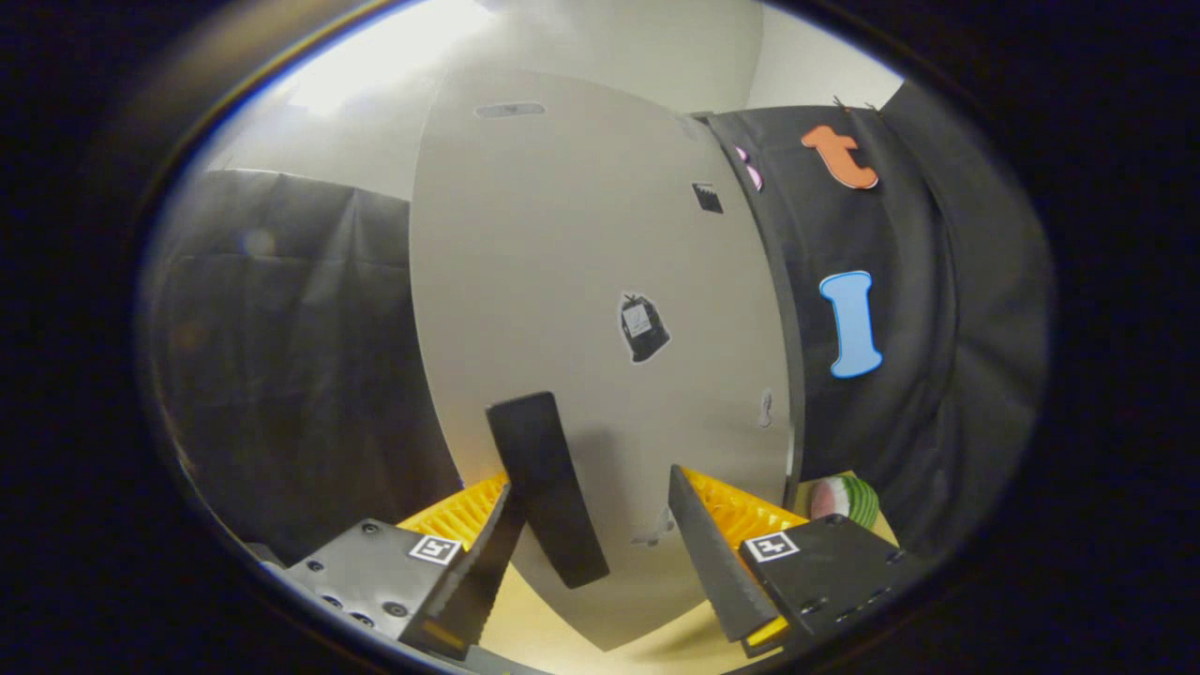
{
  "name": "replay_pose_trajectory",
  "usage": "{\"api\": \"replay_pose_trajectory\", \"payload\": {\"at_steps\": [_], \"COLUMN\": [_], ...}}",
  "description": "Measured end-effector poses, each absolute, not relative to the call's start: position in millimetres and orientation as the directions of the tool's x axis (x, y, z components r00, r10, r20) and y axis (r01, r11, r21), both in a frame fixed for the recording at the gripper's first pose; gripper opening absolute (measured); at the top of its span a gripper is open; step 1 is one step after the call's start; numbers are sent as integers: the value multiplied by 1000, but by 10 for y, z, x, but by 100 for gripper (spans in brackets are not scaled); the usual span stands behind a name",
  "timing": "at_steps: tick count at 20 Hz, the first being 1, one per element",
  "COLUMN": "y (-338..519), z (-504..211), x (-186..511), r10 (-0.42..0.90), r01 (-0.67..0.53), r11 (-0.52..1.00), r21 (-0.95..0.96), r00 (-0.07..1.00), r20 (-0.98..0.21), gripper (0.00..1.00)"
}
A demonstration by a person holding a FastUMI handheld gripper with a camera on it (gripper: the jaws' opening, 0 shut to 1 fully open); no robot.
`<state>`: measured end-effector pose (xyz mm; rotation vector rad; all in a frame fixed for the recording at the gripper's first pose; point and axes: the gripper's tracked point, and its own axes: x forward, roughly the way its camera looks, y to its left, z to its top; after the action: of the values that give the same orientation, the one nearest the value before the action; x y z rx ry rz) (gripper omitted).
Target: Open the shoe cabinet door, grab the shoes and put them into the shoe cabinet, then close the shoe cabinet door.
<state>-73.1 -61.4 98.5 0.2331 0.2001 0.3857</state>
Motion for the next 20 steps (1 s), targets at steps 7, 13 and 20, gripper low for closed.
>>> {"api": "replay_pose_trajectory", "payload": {"at_steps": [7, 13, 20], "y": [-138, 113, 315], "z": [961, 887, 829], "x": [-327, -151, 90], "r10": [425, 438, 440], "r01": [-388, -395, -388], "r11": [892, 881, 874], "r21": [232, 260, 294], "r00": [895, 889, 888], "r20": [-139, -135, -134], "gripper": [98, 98, 98]}}
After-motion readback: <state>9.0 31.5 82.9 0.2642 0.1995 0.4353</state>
